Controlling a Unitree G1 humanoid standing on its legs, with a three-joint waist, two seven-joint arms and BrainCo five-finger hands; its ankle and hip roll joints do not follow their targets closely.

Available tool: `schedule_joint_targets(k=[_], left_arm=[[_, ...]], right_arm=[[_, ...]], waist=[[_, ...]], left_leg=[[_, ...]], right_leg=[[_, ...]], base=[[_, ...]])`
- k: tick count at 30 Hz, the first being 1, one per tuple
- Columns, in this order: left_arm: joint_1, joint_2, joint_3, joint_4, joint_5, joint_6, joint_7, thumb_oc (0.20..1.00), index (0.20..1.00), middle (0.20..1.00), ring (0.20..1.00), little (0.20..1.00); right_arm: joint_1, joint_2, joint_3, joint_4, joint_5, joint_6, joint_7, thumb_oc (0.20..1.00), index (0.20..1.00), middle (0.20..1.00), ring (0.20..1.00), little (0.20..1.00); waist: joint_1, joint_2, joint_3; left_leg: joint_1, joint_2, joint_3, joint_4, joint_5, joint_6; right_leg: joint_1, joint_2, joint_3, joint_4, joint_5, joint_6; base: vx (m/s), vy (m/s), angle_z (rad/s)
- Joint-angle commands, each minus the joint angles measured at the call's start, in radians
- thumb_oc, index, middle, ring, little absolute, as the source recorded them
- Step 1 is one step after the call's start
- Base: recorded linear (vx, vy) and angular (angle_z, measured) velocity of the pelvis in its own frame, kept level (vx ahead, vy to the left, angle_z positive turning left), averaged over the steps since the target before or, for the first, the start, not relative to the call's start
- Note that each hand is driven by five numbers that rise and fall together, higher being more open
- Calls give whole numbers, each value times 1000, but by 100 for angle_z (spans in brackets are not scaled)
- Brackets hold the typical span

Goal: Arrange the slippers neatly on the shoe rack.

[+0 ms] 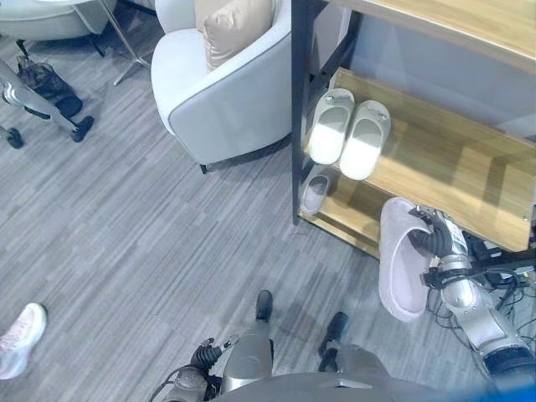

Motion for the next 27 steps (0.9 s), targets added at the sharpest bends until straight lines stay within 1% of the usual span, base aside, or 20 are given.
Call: schedule_joint_targets(k=[1,2,4,5,6,7,9,11,13,14,16,19,20,22,23,25,26,27], left_arm=[[-12,6,14,43,39,-1,14,1000,1000,1000,1000,1000],[-20,17,25,32,26,-4,22,1000,1000,1000,1000,1000],[-29,31,29,25,28,-6,27,1000,1000,1000,1000,1000],[-36,36,31,21,27,-8,34,1000,1000,1000,1000,1000],[-44,46,31,10,25,-9,40,1000,1000,1000,1000,1000],[-48,55,31,4,27,-11,46,1000,1000,1000,1000,1000],[-56,69,31,-2,32,-13,53,1000,1000,1000,1000,1000],[-60,72,23,-6,39,-19,65,1000,1000,1000,1000,1000],[-74,74,6,-5,50,-21,61,1000,1000,1000,1000,1000],[-84,69,-5,-7,59,-30,66,1000,1000,1000,1000,1000],[-109,70,-22,-19,58,-38,80,1000,1000,1000,1000,1000],[-127,71,-44,-34,59,-47,91,1000,1000,1000,1000,1000],[-143,74,-72,-50,66,-54,103,1000,1000,1000,1000,1000],[-168,82,-99,-72,69,-63,113,1000,1000,1000,1000,1000],[-179,88,-111,-89,70,-69,118,1000,1000,1000,1000,1000],[-195,95,-127,-109,70,-76,120,1000,1000,1000,1000,1000],[-211,107,-135,-131,56,-84,123,1000,1000,1000,1000,1000],[-219,110,-138,-139,46,-86,122,1000,1000,1000,1000,1000]], right_arm=[[-34,8,16,-51,59,-48,21,200,200,200,200,200],[-31,26,33,-38,74,-49,36,200,200,200,200,200],[-31,36,52,-24,65,-47,49,200,200,200,200,200],[-42,39,64,-11,56,-44,47,200,200,200,200,200],[-56,54,85,7,49,-38,49,200,200,200,200,200],[-62,62,97,15,43,-36,50,200,200,200,200,200],[-68,74,112,24,37,-34,50,200,200,200,200,200],[-71,77,135,25,29,-32,54,200,200,200,200,200],[-80,74,146,30,33,-36,57,200,200,200,200,200],[-88,54,161,18,31,-46,61,200,200,200,200,200],[-123,21,187,11,23,-53,57,200,200,200,200,200],[-157,-12,210,12,7,-57,48,200,200,200,200,200],[-196,-30,225,23,2,-60,41,200,200,200,200,200],[-243,-66,234,14,-8,-64,23,200,200,200,200,200],[-270,-93,241,11,-27,-67,12,200,200,200,200,200],[-297,-124,247,7,-47,-67,5,200,200,200,200,200],[-334,-154,256,9,-53,-69,2,200,200,200,200,200],[-358,-170,259,9,-49,-69,1,200,200,200,200,200]], waist=[[-4,-49,-34],[-8,-52,-39],[-12,-57,-41],[-16,-57,-39],[-14,-53,-29],[-16,-54,-16],[-20,-63,10],[-20,-74,36],[-19,-87,58],[-14,-101,71],[-10,-100,92],[-7,-97,113],[-5,-94,135],[1,-92,163],[4,-88,169],[4,-88,178],[5,-82,188],[4,-79,192]], left_leg=[[-38,3,-28,84,-131,-29],[-25,-13,-17,97,-149,-19],[-9,-26,-3,103,-165,-7],[-3,-34,9,108,-173,5],[20,-41,27,110,-190,22],[37,-42,36,110,-197,30],[58,-46,45,116,-208,36],[69,-47,47,118,-214,35],[55,-54,37,155,-217,28],[-15,-63,32,202,-220,16],[-93,-54,18,242,-207,4],[-147,-42,3,281,-204,-8],[-195,-31,-8,317,-203,-18],[-276,-23,-22,394,-214,-27],[-317,-16,-21,439,-223,-29],[-357,-8,-23,494,-236,-33],[-418,3,-26,561,-254,-34],[-454,9,-28,601,-263,-36]], right_leg=[[39,-25,61,92,-138,53],[51,-43,78,98,-132,64],[46,-62,90,132,-130,74],[30,-85,91,177,-119,85],[11,-121,85,260,-106,96],[-11,-137,89,316,-92,107],[-46,-146,124,376,-86,111],[-75,-140,131,325,-64,107],[-66,-125,148,260,-70,106],[-61,-102,184,190,-70,101],[-118,-85,209,208,-72,86],[-169,-75,215,239,-87,68],[-215,-74,210,281,-106,56],[-292,-74,207,372,-139,47],[-339,-86,201,432,-152,49],[-375,-91,207,483,-175,46],[-436,-99,213,567,-205,41],[-472,-102,219,606,-222,36]], base=[[92,302,-21],[78,208,-28],[72,248,-32],[66,302,-29],[58,292,-37],[58,231,-41],[10,88,-39],[-5,-40,-22],[-50,-122,-9],[-144,-147,26],[-194,-146,44],[-120,-128,12],[-156,-197,-7],[-154,-197,19],[-97,-127,20],[-76,-70,10],[-109,-62,9],[-102,-47,5]])
